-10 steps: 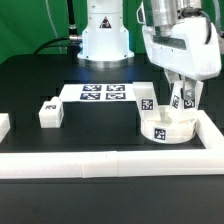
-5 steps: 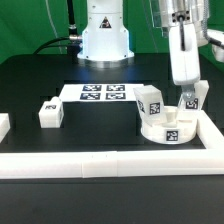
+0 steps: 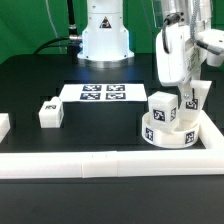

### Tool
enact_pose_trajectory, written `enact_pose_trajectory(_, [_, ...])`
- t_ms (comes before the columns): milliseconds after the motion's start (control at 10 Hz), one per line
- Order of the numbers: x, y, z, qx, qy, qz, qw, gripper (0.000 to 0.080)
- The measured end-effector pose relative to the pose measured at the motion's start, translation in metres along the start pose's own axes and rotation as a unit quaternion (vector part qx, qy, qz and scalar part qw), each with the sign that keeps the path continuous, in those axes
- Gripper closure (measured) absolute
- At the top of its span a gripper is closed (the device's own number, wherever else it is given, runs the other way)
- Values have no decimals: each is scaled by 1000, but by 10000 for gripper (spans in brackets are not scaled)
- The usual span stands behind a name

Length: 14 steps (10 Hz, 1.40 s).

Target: Assemble stool

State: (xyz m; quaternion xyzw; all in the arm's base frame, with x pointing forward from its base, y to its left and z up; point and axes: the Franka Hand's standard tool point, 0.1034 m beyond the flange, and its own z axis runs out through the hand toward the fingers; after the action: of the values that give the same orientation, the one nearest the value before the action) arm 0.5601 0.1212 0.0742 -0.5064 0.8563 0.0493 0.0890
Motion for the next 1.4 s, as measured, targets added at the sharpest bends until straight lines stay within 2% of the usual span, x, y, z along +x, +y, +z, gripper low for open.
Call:
enact_pose_trajectory(100, [-1,0,0,0,-1,-1,1000,383])
enact_pose_trajectory(200, [-1,-1,-2,0,-2,-18,1000,218])
enact_pose_trajectory(300, [-3,-4,-7,1,-6,-38,999,218])
enact_pose_trajectory(400, [-7,-3,-13,-4,-11,-61,998,163])
enact_pose_trajectory(500, [-12,-5,-23,-1,-18,-71,997,154])
enact_pose_trajectory(600, [-16,-9,-34,7,-26,-99,995,154])
enact_pose_trajectory(1000, [-13,-6,-28,7,-21,-252,967,151])
enact_pose_trajectory(1200, [-20,-3,-29,-2,-5,-383,924,151])
enact_pose_trajectory(1400, [-30,-4,-31,-9,2,-503,864,151])
